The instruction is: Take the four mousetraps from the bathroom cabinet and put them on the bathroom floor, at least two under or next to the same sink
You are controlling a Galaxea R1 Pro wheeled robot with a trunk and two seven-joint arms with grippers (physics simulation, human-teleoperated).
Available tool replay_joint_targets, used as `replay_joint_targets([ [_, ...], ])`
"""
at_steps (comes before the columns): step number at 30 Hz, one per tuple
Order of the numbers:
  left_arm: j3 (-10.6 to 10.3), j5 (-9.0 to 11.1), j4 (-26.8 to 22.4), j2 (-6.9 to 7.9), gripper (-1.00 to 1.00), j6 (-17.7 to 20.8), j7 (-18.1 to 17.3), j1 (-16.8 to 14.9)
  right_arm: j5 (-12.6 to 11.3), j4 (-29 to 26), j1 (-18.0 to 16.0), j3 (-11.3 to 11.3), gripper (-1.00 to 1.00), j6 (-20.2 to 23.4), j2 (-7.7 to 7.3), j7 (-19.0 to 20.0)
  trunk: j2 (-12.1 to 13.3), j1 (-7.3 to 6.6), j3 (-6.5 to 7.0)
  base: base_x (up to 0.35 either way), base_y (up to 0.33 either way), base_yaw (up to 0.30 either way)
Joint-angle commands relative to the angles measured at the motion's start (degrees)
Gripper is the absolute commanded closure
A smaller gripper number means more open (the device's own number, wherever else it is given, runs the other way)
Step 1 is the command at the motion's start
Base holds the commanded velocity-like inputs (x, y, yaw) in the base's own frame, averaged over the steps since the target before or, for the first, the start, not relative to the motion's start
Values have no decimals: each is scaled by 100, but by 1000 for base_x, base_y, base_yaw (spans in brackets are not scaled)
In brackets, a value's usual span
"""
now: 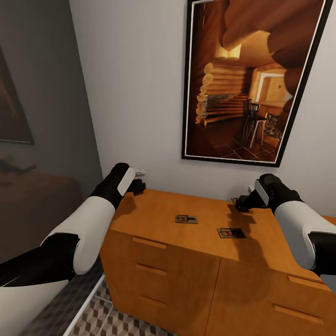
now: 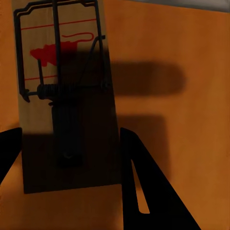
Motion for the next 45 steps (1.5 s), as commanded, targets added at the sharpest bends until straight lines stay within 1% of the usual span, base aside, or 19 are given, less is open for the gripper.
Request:
replay_joint_targets([
  [1,3,49,-8,-2,100,17,67,-4,22,-7,-3,-15,100,24,0,14,-4,0,-7,0,0,0],
  [9,-4,60,-11,-2,100,93,70,-4,25,-7,-3,-15,100,24,9,22,-4,0,-7,0,0,0],
  [15,-38,54,-32,-2,100,602,5,-4,26,-13,-3,-15,100,24,12,28,-4,0,-7,0,0,0],
  [20,-52,57,-59,-2,100,685,-62,-4,26,-15,-3,-15,100,24,10,31,-4,0,-7,0,0,0],
  [28,-119,52,-123,-2,100,718,-348,-4,26,-16,-3,-15,100,24,9,23,-4,0,-7,0,0,0],
  [29,-82,30,-156,-2,100,729,-328,-37,53,-49,-36,17,100,24,26,52,-4,0,-7,0,0,0],
  [32,19,-57,-252,-2,100,729,-332,-134,54,-146,-135,20,100,24,26,51,-4,0,-7,0,0,0],
  [33,19,-78,-284,-2,100,729,-332,-167,54,-178,-168,20,100,24,26,51,-4,0,-7,0,0,0],
  [37,19,-47,-413,-2,100,729,-339,-297,66,-308,-299,20,100,24,32,50,-4,0,-7,0,0,0],
  [41,28,-30,-542,-2,100,673,-338,-427,125,-297,-429,25,100,24,52,53,-4,0,-7,0,0,0],
  [45,35,-24,-670,-2,100,639,-338,-557,143,-290,-302,27,100,24,54,57,-4,0,-7,-27,0,0],
])
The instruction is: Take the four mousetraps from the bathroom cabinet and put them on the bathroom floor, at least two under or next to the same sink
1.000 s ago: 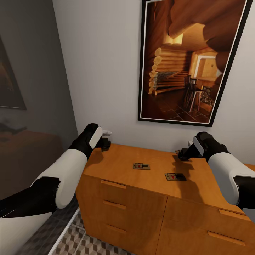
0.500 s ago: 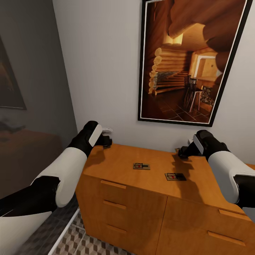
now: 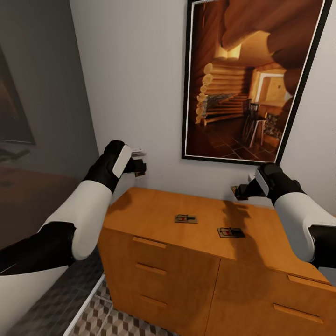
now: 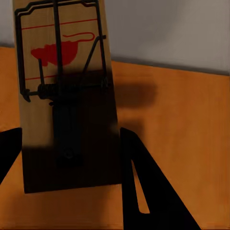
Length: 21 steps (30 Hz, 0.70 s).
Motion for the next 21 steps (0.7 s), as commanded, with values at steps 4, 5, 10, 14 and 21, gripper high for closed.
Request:
replay_joint_targets([
  [4,11,57,-28,-3,100,7,67,-24,35,-12,127,-1,100,24,-1,21,-4,-1,-7,-217,0,0],
  [5,13,58,-29,-3,100,7,67,-22,35,-21,158,-1,100,24,-1,21,-4,-1,-7,-286,0,0],
  [10,19,55,-25,-3,100,5,67,-15,36,-165,177,-11,100,24,-1,21,-4,-1,-7,-318,0,0],
  [14,19,59,-24,-3,100,4,67,-14,35,-293,180,-15,100,24,-2,21,-4,-1,-7,-338,0,0],
  [21,19,62,-23,-3,100,4,67,-13,36,-420,182,-17,100,24,-2,21,-4,-1,-7,-343,0,0],
])
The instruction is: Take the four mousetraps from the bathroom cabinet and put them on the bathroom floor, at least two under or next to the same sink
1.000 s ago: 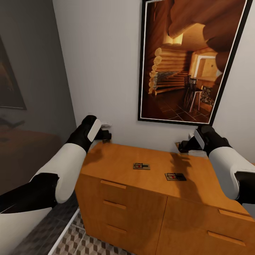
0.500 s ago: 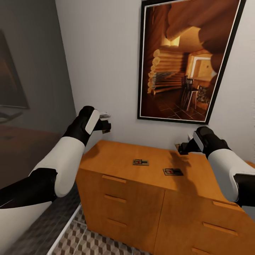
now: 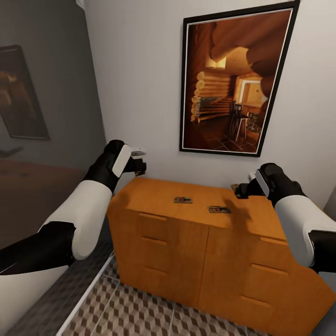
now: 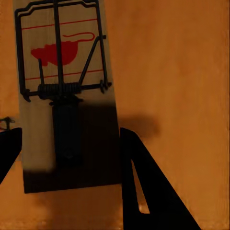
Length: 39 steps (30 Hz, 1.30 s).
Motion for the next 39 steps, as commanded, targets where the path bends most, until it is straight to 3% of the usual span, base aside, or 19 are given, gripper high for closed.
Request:
replay_joint_targets([
  [1,9,50,-5,-3,100,16,67,-4,32,-9,-3,-11,100,23,0,20,-4,-4,-7,-344,0,0],
  [23,-8,74,171,-3,100,12,74,-4,20,-134,-3,-17,100,23,26,20,-4,-4,-7,-344,0,0],
  [36,-9,60,673,-3,100,-49,75,-4,-24,-103,-3,-19,100,23,41,20,-4,-4,-7,-345,0,0],
  [39,-9,48,943,-3,100,-77,81,-4,-37,-57,-3,-20,100,23,107,10,-4,-4,-7,-345,0,0],
])
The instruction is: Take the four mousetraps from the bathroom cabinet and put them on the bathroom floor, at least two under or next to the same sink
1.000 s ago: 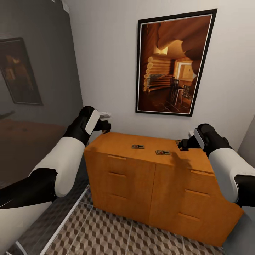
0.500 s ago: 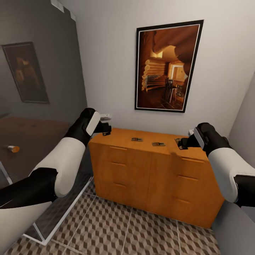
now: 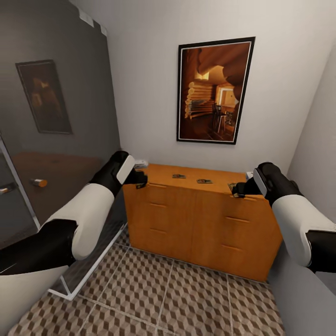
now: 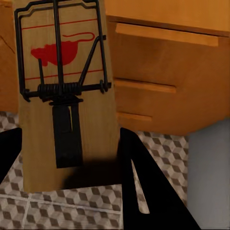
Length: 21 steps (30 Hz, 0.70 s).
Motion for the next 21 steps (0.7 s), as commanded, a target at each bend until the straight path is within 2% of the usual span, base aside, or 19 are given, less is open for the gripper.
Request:
replay_joint_targets([
  [1,6,39,63,-3,100,12,68,-3,35,5,-4,-12,100,22,16,10,-5,-4,-6,-345,0,0],
  [5,6,-2,423,-3,100,-51,67,-3,46,68,-8,-11,100,22,62,-6,-5,-4,-6,-345,0,0],
  [11,5,16,1081,-3,100,-625,64,-3,44,111,6,-8,100,22,152,-12,-5,-4,-6,-345,0,0],
  [15,4,-8,1814,-3,100,-1086,58,-2,53,156,158,-8,100,22,332,-20,-5,-4,-6,-345,0,0],
  [18,1,-1,2251,38,100,-1420,52,1,69,287,388,-5,100,-284,488,-20,-5,-4,-6,-345,0,0],
  [21,-2,38,2615,142,100,-1826,38,14,118,456,753,0,100,-620,671,-4,-5,-4,-6,-345,0,0],
])
